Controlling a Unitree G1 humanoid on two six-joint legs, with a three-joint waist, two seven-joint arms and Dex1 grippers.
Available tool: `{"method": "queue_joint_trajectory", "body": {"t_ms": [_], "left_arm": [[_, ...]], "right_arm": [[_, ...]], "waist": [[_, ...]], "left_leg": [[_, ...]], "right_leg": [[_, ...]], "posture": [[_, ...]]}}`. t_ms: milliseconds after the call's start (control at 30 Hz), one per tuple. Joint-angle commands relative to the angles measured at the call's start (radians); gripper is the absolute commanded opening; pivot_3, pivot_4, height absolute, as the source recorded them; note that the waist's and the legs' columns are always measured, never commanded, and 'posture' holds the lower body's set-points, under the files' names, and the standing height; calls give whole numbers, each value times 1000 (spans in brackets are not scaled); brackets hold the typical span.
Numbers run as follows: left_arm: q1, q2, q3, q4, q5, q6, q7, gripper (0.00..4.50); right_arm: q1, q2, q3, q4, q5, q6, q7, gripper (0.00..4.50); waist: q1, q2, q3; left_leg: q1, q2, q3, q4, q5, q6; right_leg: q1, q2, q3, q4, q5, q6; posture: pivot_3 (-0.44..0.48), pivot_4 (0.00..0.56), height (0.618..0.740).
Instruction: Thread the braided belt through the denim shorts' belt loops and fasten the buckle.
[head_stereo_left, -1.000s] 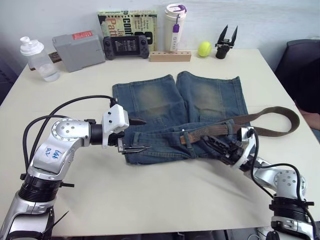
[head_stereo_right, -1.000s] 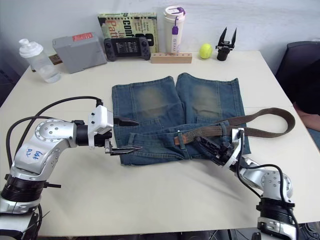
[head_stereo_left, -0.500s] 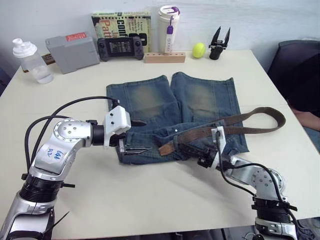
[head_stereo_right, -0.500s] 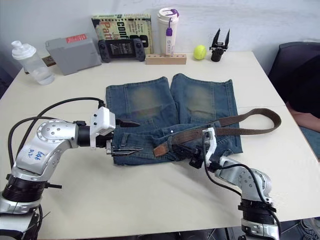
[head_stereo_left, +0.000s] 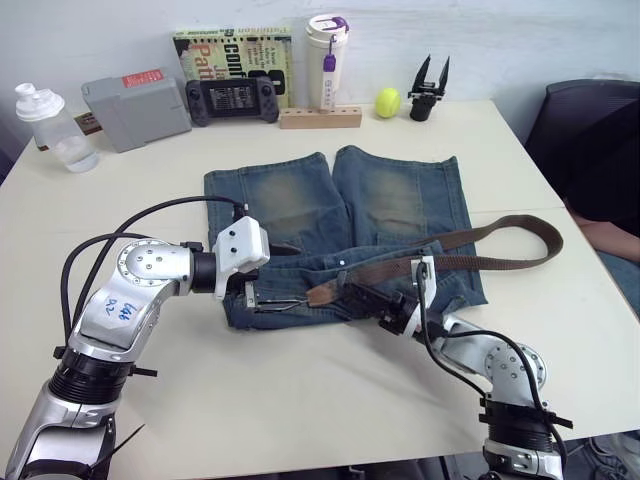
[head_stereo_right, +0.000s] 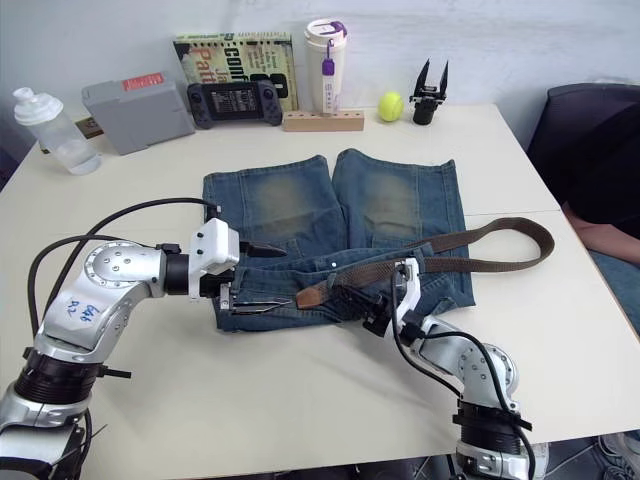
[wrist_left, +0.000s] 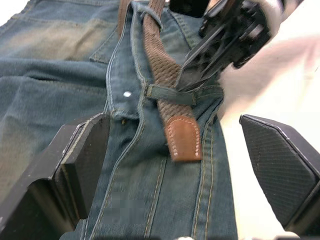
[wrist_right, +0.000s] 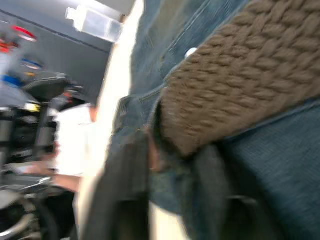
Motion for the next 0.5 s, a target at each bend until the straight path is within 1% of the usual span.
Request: {"method": "queue_joint_trajectory", "body": {"t_ms": [33,100,133,233,300,367,433,467,500], "left_arm": [[-5,-10,-5,-15,14,-54,-7,4500],[2,-24,-26,-6,48,-119,-5,4500],[5,-30,-35,-2,61,-145,-4,4500],[11,-49,-53,19,103,-240,-6,4500],[10,-54,-61,39,128,-296,-10,4500],[4,-67,-69,62,149,-352,-6,4500],[-6,-82,-85,87,183,-418,0,4500],[-11,-88,-93,100,203,-447,4,4500],[-14,-92,-97,109,215,-466,6,4500]], "right_arm": [[27,-23,-61,-46,127,14,-71,3542],[51,-89,-46,-105,131,35,-63,4485],[59,-131,-36,-137,116,40,-55,4485],[52,-277,-53,-207,157,58,5,4485],[44,-377,-37,-243,122,53,61,4485],[40,-495,6,-275,14,18,141,4485],[35,-589,55,-261,-122,-54,205,3977],[36,-622,81,-252,-175,-86,239,3626],[37,-642,98,-245,-209,-109,265,3178]], "waist": [[8,0,0],[16,1,0],[18,1,1],[21,3,2],[21,3,2],[16,3,2],[16,4,2],[17,4,2],[18,4,2]], "left_leg": [[0,0,0,0,0,0],[0,0,0,0,0,1],[-1,-1,0,0,0,1],[-1,-2,0,2,-3,4],[-2,-2,1,2,-4,6],[-2,-2,1,2,-5,8],[-1,-1,1,1,-5,8],[-1,-1,1,1,-5,8],[-2,-1,1,1,-5,8]], "right_leg": [[0,0,0,0,0,0],[0,0,0,0,0,0],[0,-1,0,-1,0,0],[0,-2,0,-1,1,1],[0,-2,0,-2,1,1],[0,-2,0,-2,1,1],[-1,-2,0,-2,1,1],[-1,-2,-1,-2,1,1],[-1,-2,-1,-2,1,1]], "posture": [[0,150,709],[0,150,709],[0,150,709],[0,150,709],[0,150,709],[0,150,709],[0,150,709],[0,150,709],[0,150,709]]}}
